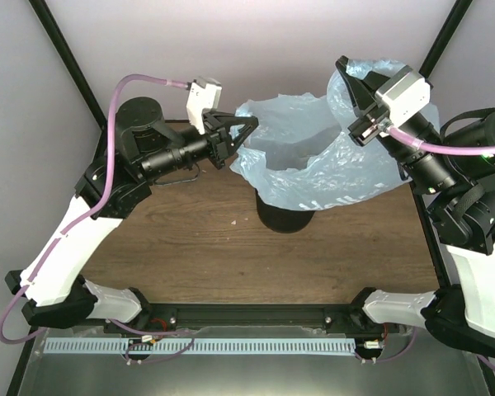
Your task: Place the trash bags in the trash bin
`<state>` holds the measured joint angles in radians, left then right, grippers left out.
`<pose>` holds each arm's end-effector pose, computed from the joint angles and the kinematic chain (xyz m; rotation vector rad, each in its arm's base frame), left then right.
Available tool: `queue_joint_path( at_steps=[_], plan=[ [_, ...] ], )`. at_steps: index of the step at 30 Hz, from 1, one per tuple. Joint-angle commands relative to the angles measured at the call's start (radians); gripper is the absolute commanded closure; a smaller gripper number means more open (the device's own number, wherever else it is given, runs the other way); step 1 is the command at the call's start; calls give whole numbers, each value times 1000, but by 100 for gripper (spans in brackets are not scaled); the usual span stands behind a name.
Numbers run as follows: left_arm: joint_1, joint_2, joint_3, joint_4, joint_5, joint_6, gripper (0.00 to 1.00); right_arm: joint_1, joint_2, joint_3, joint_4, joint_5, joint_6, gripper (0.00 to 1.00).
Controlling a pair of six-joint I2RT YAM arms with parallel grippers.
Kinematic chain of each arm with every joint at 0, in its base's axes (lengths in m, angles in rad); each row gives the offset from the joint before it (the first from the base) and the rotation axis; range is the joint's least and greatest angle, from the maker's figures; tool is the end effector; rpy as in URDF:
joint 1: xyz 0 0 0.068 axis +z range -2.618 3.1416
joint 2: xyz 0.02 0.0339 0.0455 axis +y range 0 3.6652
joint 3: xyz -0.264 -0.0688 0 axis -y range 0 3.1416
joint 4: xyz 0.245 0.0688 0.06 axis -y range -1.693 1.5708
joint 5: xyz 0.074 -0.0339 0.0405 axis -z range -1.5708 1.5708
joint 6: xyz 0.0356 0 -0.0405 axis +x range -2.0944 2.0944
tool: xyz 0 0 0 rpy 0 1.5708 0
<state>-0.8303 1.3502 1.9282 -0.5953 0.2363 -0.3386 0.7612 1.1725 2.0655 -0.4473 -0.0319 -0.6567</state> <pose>0.1580 -0.1852 0.5533 0.6017 1.5890 -1.0823 0.0885 0.0859 0.6325 -0.7545 0.8359 0.1112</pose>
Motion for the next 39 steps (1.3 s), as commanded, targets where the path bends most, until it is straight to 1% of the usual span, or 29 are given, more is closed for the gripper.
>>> queue_joint_path(
  at_steps=[1,6,12,17,20,26,30,32,33,35,36,37,39],
  plan=[
    [-4,-22,-6,20,-74,3,96,-3,-6,-2,-16,-26,34,98],
    [-4,-5,9,13,-183,23,96,-3,11,-25,9,-9,44,98],
    [-1,65,75,-16,-306,86,96,-3,48,-60,64,23,49,98],
    [24,113,103,-47,-443,126,96,-4,91,-34,102,18,63,98],
    [62,128,96,-66,-452,122,96,-3,125,-30,111,13,64,96],
    [110,101,33,-61,-416,115,96,-3,146,-105,114,-8,108,95],
    [137,78,1,-61,-404,119,96,-4,173,-79,70,-31,165,95],
    [149,71,-9,-58,-384,116,96,-3,186,-54,39,-35,183,92],
    [154,69,-10,-59,-370,110,96,-3,190,-43,20,-37,191,83],
    [159,70,-8,-58,-334,98,96,-5,189,-38,-9,-38,203,56],
    [160,72,-7,-57,-312,92,96,-5,185,-40,-26,-39,209,40],
    [162,75,-4,-60,-300,86,96,-7,181,-39,-44,-38,216,28],
    [163,83,1,-64,-290,75,96,-13,178,-21,-98,-36,231,16]
  ],
)
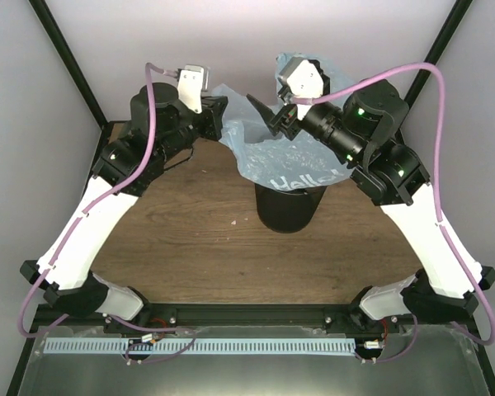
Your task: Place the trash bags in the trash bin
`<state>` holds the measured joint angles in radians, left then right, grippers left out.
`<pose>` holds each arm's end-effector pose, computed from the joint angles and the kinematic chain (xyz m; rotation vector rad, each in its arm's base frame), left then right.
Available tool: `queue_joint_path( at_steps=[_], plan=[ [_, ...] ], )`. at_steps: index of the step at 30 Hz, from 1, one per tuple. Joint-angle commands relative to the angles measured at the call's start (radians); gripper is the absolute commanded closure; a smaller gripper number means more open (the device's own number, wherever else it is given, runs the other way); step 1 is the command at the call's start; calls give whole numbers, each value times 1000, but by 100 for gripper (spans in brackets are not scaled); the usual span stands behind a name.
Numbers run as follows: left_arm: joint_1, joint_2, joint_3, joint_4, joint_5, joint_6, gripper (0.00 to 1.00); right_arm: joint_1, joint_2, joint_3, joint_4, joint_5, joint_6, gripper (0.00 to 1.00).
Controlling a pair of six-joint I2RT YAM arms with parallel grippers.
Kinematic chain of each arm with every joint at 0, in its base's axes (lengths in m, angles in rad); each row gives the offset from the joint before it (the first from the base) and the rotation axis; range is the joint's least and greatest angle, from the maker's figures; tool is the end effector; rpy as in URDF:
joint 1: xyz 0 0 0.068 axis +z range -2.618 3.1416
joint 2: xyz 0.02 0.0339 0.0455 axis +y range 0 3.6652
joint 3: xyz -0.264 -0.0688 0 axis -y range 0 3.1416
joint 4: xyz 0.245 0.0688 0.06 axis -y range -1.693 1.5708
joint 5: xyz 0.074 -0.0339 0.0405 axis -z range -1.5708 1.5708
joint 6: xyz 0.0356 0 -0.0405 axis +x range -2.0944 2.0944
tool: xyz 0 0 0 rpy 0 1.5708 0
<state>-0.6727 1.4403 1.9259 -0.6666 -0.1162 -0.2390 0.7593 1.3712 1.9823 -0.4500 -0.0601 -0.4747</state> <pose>0.2231 -0.1724 0.5230 0.2991 1.7592 -0.5610 0.1741 0.1682 0.5795 -0.8594 1.1250 0.2780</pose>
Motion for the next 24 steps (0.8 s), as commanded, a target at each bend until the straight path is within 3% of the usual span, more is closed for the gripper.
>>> queue_joint_path(
  at_steps=[1,6,19,24],
  plan=[
    [8,-2,4,2,57,-32,96,-15,-21,76,-127,-7,58,13],
    [47,38,27,-41,42,-61,96,-37,-52,114,-255,9,93,0],
    [155,69,-38,-16,75,-88,96,-158,-244,-113,-409,64,118,0],
    [183,74,-70,9,106,-95,96,-173,-270,-93,-445,69,128,0]
  ],
)
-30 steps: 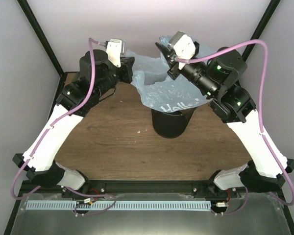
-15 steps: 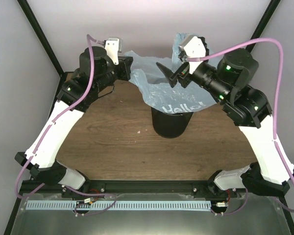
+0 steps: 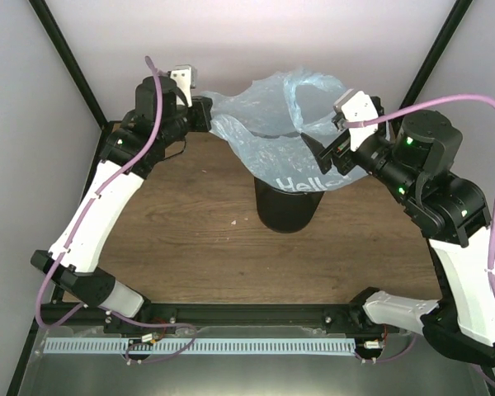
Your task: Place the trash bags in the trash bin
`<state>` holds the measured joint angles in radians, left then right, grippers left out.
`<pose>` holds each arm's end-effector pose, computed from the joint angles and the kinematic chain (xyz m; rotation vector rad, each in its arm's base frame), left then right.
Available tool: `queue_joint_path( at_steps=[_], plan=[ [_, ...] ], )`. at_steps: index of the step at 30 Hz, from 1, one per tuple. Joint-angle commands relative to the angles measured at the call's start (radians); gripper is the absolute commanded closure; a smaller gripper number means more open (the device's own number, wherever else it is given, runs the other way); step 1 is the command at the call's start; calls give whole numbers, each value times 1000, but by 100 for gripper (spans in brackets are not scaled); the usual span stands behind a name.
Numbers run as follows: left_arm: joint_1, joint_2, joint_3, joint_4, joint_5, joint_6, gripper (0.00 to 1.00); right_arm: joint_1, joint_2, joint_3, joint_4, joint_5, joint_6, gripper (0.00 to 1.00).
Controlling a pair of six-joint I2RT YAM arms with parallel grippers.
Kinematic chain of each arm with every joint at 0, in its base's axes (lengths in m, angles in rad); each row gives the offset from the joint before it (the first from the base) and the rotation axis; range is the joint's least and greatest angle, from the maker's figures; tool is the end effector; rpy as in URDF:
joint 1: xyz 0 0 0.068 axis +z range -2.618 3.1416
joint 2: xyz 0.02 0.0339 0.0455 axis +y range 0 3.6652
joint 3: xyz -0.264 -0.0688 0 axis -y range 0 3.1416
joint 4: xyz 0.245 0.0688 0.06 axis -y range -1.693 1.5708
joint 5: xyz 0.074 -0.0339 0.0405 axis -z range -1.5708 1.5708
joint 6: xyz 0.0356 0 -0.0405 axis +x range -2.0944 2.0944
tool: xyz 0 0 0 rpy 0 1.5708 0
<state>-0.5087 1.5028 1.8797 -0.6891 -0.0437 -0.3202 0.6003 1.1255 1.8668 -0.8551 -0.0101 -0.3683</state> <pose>0.2733 -0.1506 0.4892 0.1500 1.9110 -0.5236 0.1280 0.0881 0.5490 -0.7926 1.4902 0.1828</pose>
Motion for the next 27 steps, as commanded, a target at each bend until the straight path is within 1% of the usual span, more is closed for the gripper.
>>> queue_joint_path(
  at_steps=[1,4,9,11,13,16,18,20,24,26,27],
  plan=[
    [21,11,-30,35,38,-15,96,-14,-22,35,-47,26,22,0],
    [27,13,-41,43,45,-16,96,-14,-9,90,-69,29,23,0],
    [32,8,-45,45,50,-8,96,-14,71,315,-94,62,30,0],
    [32,3,-50,44,52,0,96,-14,88,364,-68,103,29,0],
    [35,-3,-57,45,55,7,96,-14,85,352,5,181,11,0],
    [33,-13,-69,53,74,11,96,-14,78,289,122,317,-30,1],
    [33,-24,-86,68,94,7,96,-14,79,252,178,358,-51,3],
    [33,-35,-106,78,109,2,96,-14,95,249,196,389,-53,6],
    [34,-58,-140,88,135,2,96,-31,137,260,197,404,-35,8],
    [34,-70,-158,98,148,6,96,-90,181,294,165,362,-4,8],
    [34,-75,-166,103,158,9,96,-133,204,316,145,312,14,9]
  ],
)
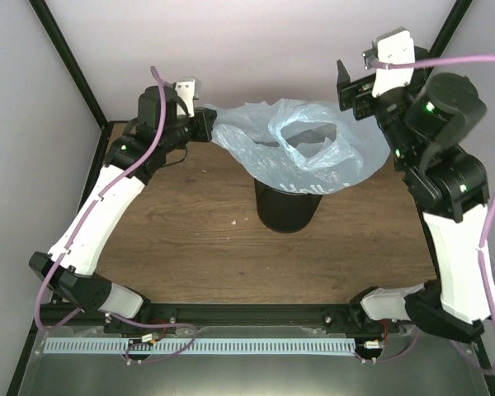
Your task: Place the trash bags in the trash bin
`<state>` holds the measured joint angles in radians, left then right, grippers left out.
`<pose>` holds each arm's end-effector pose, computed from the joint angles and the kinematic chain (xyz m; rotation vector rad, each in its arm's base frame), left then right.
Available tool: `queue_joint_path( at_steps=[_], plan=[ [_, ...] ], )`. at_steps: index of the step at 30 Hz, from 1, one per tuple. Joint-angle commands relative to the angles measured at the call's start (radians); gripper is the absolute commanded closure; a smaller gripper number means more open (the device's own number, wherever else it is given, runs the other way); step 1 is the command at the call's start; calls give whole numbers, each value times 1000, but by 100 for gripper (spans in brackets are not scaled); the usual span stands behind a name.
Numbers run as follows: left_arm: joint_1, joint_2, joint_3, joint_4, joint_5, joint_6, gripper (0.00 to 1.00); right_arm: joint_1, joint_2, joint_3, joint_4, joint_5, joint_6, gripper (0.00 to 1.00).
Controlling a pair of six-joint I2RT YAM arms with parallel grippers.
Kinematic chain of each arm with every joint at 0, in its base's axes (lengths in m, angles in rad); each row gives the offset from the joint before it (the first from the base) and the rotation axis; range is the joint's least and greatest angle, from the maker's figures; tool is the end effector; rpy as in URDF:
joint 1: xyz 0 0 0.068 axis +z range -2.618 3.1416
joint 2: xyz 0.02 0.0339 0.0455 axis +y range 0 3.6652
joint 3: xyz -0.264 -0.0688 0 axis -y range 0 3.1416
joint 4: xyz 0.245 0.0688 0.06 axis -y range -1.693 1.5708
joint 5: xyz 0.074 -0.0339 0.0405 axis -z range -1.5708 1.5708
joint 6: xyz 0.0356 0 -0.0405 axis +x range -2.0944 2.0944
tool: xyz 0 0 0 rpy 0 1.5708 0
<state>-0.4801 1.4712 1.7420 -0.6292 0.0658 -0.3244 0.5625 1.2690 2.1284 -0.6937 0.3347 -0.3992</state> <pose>0.2795 -0.1482 0.4611 0.1985 1.9654 -0.5958 0.1434 0.0766 0.6081 -0.3964 1.3585 -0.1000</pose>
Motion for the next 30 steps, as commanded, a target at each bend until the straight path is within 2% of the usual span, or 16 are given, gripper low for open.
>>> queue_joint_path(
  at_steps=[1,4,8,11,14,20,26,30],
  plan=[
    [5,-46,-32,45,56,16,96,-142,89,76,-34,-69,59,9],
    [5,-48,-25,47,73,19,96,-335,184,108,-77,-224,104,9],
    [5,-41,4,34,70,17,96,-663,285,85,-109,-489,179,14],
    [5,-15,59,-12,58,10,96,-801,322,65,-150,-639,192,14],
    [5,15,109,-55,52,-1,96,-833,268,-61,-151,-708,133,14],
    [5,47,158,-68,75,-26,96,-845,81,-430,-32,-677,18,13],
    [5,75,205,-108,86,-27,96,-1019,86,-507,-114,-831,-44,17],
    [5,91,228,-148,74,-13,96,-1086,82,-529,-194,-901,-198,18]
  ],
)
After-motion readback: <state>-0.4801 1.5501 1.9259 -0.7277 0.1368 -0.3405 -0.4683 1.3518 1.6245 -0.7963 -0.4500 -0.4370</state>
